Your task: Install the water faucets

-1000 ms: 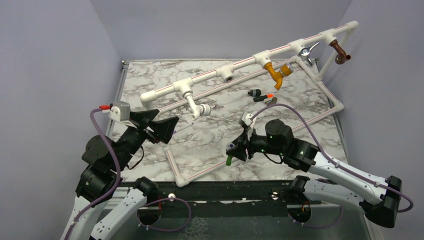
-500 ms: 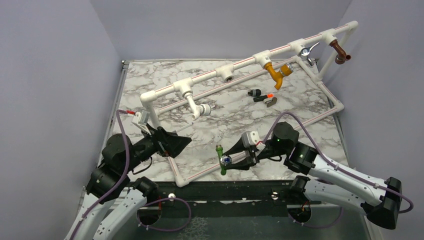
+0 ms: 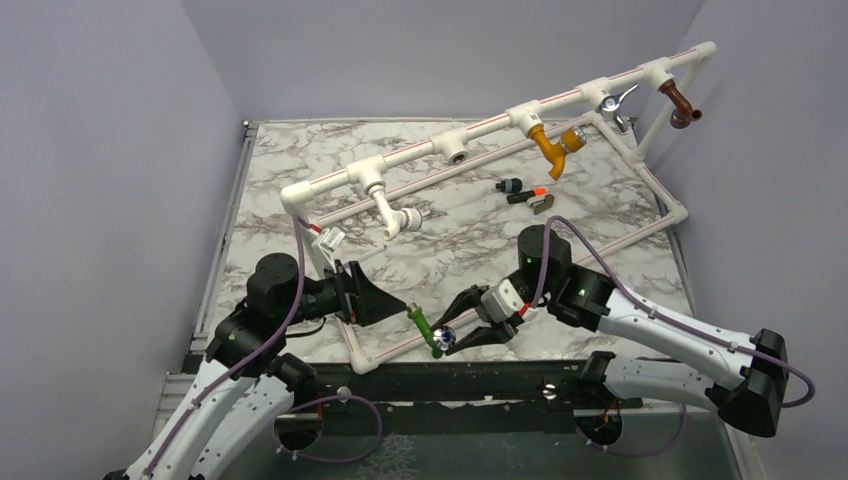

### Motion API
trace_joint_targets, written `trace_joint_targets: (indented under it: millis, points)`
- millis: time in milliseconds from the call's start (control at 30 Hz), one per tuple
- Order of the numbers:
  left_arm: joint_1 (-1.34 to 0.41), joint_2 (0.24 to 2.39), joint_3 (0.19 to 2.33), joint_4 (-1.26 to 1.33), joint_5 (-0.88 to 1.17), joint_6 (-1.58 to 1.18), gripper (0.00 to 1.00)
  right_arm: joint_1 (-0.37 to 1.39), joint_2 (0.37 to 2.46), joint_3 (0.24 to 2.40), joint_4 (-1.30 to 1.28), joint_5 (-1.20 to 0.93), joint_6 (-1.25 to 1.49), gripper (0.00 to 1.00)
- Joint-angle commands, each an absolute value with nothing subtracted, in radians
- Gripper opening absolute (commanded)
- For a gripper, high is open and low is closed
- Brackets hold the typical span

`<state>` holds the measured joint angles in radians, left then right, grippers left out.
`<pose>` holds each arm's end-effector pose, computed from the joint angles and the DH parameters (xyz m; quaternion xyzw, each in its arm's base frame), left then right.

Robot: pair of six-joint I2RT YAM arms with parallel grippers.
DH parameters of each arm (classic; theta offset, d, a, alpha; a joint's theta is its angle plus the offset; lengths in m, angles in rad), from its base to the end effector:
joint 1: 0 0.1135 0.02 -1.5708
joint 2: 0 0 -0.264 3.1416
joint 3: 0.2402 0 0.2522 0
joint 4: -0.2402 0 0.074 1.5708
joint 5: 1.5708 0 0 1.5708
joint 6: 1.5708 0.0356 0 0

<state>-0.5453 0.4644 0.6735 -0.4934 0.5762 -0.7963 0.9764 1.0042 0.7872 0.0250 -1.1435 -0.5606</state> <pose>0.0847 -0.0741 0.3122 0.0731 0.7825 -0.5356 0.3092 0.0950 0.1984 0.3252 -0.6985 0.2273 0.5189 0.4372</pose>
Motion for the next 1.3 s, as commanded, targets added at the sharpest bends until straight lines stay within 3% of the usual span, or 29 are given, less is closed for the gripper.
trace_joint_targets:
  millis: [0,500,1033,1267]
  points:
    - [-0.548,0.471,0.651,-0.409,0.726,-0.835,0.89,0.985,1.065,0.884,-0.126,-1.276,-0.789,0.0]
    - [-0.548,0.471,0.607,-0.313,0.89,-0.886,0.74,0.996,1.3,1.172,-0.7,-1.38,-1.315,0.01]
    - [-0.552,0.476,0.579,-0.277,0.941,-0.91,0.59,0.998,1.311,1.178,-0.652,-1.384,-1.303,0.0]
    - [-0.557,0.476,0.57,-0.273,0.945,-0.907,0.45,0.999,1.317,1.181,-0.628,-1.39,-1.289,0.01]
